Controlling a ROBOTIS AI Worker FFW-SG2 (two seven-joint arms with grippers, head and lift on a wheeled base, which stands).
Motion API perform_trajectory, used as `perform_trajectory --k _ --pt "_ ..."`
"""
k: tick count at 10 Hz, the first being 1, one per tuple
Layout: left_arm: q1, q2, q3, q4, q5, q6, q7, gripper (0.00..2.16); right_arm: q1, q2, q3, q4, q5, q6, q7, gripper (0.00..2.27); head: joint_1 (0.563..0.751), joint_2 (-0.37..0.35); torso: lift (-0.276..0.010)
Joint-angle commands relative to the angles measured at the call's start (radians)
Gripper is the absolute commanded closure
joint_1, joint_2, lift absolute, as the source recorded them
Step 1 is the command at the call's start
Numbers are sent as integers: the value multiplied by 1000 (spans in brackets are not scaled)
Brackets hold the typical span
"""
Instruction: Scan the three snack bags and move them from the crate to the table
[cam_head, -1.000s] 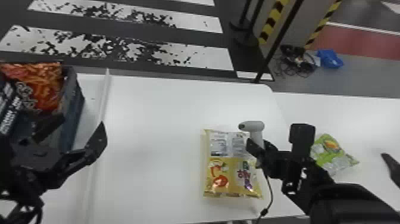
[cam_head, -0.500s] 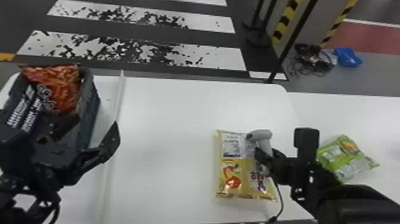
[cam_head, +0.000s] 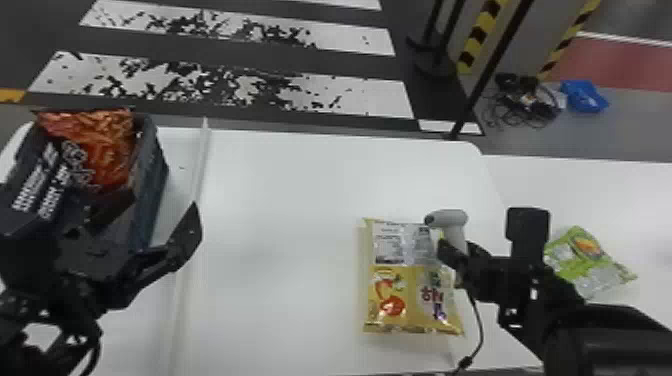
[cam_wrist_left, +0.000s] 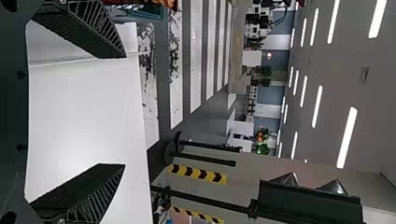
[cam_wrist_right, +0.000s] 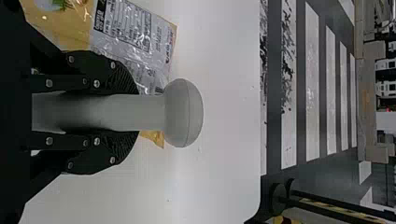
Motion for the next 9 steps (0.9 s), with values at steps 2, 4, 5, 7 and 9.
perform_trajectory --k 2,4,5,7,9 --pt "6 5 6 -6 0 0 0 29 -37 -23 -104 71 -27 -22 21 2135 695 -198 -62" --pt "4 7 6 -9 0 12 0 29 -74 -60 -161 204 -58 -108 49 2135 695 -256 -62" --pt "4 7 11 -7 0 16 0 29 -96 -82 -170 288 -57 -160 61 2135 695 -284 -62" --pt "6 10 12 -12 0 22 0 29 -140 -100 -178 452 -52 -261 106 2118 695 -323 -62" --pt "4 10 8 -13 0 28 0 29 -166 -109 -178 535 -46 -328 166 1862 695 -344 -62"
